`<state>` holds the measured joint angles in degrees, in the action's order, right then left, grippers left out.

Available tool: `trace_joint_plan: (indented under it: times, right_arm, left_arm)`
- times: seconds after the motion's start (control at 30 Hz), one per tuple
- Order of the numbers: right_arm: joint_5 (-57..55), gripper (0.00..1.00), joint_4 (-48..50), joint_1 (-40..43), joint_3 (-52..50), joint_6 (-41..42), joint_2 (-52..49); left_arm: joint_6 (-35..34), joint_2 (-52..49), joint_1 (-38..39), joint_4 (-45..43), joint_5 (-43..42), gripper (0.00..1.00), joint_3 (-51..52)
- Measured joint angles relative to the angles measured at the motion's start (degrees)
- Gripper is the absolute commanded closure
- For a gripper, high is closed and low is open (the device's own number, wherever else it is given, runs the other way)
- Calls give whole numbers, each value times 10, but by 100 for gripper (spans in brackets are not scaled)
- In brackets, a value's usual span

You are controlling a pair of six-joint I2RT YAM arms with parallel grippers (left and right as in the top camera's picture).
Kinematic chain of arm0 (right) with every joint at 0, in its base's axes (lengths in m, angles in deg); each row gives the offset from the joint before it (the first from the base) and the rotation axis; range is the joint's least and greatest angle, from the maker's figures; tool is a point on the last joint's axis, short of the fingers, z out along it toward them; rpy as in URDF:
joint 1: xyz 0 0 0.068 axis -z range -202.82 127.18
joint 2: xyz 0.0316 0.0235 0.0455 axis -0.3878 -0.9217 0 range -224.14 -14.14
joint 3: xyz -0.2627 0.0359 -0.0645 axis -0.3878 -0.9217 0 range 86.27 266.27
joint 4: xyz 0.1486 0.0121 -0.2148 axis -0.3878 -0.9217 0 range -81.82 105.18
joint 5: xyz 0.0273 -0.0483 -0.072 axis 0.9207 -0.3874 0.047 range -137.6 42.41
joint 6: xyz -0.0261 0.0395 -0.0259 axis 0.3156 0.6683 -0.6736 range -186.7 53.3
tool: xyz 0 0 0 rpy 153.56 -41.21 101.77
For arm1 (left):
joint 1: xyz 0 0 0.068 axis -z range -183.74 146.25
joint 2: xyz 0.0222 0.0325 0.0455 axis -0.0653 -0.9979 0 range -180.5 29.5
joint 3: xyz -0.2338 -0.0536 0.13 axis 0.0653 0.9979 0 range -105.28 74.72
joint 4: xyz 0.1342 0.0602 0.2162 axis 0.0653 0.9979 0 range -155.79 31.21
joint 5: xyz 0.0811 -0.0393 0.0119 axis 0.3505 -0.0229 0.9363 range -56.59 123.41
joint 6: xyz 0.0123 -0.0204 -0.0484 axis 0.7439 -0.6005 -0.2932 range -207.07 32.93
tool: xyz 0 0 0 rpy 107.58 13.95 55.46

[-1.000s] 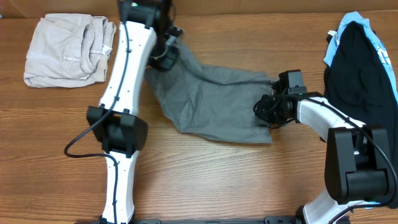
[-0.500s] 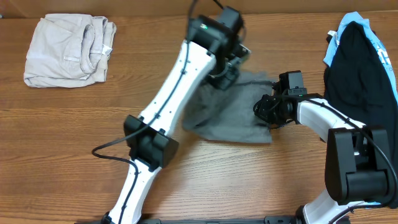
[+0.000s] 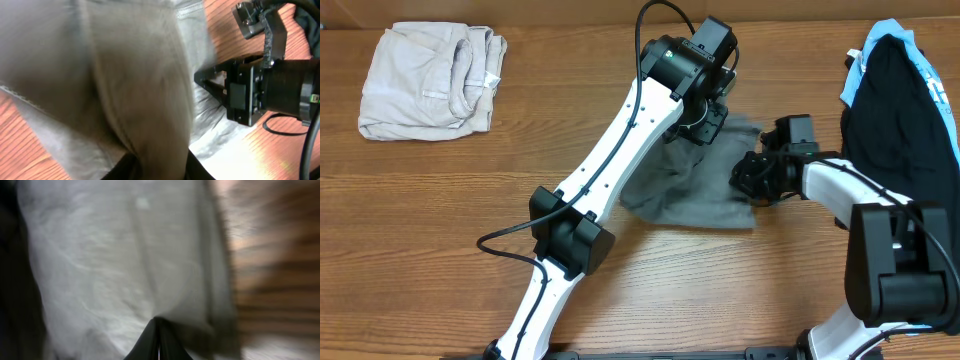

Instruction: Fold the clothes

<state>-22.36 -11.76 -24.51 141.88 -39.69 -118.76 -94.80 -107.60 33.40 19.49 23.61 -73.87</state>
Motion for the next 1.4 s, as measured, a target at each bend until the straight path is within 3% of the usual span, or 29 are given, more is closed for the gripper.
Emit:
trace_joint_plan:
  times: [0.07,0.23,0.3,0.63,1.0,1.4]
  right_arm:
    - [20,92,-25,26,7,-4,5]
    - [51,55,-105,103,47,-33,72]
    - [57,50,-125,129,66,-47,105]
    - [66,24,-182,182,88,-81,158]
    - [63,14,-199,182,88,-103,158]
    - [42,8,-215,182,88,-117,158]
  left_arm:
    - [-6,-4,1,-9,-17,56,0]
    - [-13,-22,10,-17,-42,19,3]
    - [-10,-28,14,-18,-43,15,5]
    - [52,-30,17,18,-34,14,9]
    - [80,-30,17,110,-20,17,9]
    - [95,-30,18,112,-3,20,76]
